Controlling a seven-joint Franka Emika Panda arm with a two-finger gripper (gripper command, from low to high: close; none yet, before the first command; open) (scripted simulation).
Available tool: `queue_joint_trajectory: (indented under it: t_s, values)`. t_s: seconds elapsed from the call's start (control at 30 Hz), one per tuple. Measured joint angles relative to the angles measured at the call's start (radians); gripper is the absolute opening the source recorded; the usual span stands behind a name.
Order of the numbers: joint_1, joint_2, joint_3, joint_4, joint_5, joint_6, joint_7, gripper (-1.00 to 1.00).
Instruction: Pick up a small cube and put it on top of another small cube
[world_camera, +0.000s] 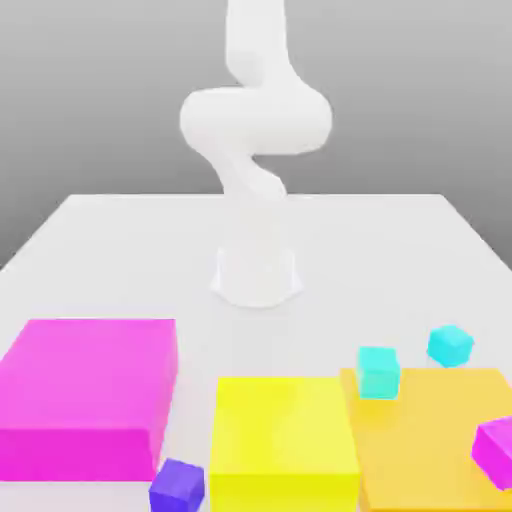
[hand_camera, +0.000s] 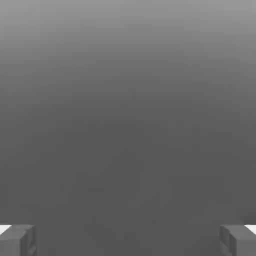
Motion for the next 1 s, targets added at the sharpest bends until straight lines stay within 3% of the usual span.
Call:
queue_joint_trajectory:
  t_s: [0.5,0.7,0.93,0.97,1.0]
  values:
    - [0.468,0.533,0.141,-0.301,0.022,0.34,-0.682,0.0]
    - [0.633,0.744,0.231,-0.419,-0.037,0.473,-0.9,0.0]
    - [0.756,0.998,0.084,-0.396,-0.202,0.667,-0.826,0.0]
    - [0.775,1.023,0.063,-0.391,-0.211,0.688,-0.818,-1.0]
    - [0.775,1.023,0.063,-0.391,-0.211,0.688,-0.818,-1.0]
